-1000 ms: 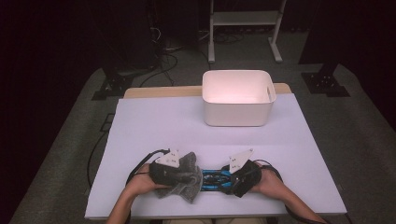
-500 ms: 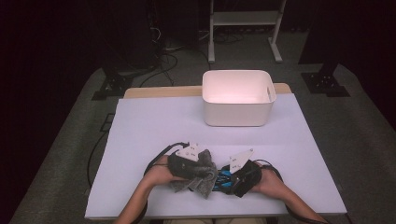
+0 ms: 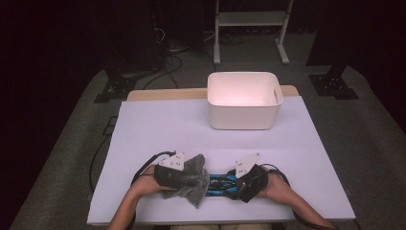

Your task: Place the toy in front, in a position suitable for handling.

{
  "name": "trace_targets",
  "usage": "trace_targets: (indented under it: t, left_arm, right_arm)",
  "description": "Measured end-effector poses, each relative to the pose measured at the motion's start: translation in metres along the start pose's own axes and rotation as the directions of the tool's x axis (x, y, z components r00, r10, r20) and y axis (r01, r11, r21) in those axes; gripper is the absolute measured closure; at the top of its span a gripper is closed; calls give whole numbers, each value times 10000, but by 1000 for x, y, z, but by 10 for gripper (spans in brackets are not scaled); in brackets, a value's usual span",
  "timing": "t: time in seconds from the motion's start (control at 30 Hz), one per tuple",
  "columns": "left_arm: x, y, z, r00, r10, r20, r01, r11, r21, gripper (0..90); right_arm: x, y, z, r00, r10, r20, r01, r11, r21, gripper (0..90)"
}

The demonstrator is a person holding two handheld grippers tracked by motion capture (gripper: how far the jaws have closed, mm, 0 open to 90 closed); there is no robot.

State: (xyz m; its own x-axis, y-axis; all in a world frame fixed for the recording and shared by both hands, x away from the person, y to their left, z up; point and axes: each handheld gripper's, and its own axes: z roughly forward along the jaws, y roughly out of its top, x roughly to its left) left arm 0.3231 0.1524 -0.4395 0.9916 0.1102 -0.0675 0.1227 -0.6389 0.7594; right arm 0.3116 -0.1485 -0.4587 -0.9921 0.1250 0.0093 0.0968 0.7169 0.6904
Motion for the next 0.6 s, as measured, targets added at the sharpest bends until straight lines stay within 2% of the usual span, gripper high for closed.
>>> trace_targets:
  t: [0.1,0.27,0.4,0.43,0.6]
  left_arm:
    - [1,2,1,10000,-36,57,36,10000,-17,720]
    - [1,12,6,9998,180,16,-180,9996,197,743]
    - [6,18,10,9999,79,148,-79,10000,7,745]
    - [7,20,12,9998,11,196,-9,10000,-97,745]
    - [11,37,28,9986,300,425,-301,9995,-2,744]
  right_arm:
    - [0,0,0,10000,3,23,-3,10000,20,213]
    - [0,0,0,10000,24,26,-24,10000,30,213]
    - [0,0,0,10000,7,20,-7,10000,-16,213]
    - [0,0,0,10000,14,16,-14,10000,-21,213]
    - [0,0,0,10000,-4,13,4,10000,-58,213]
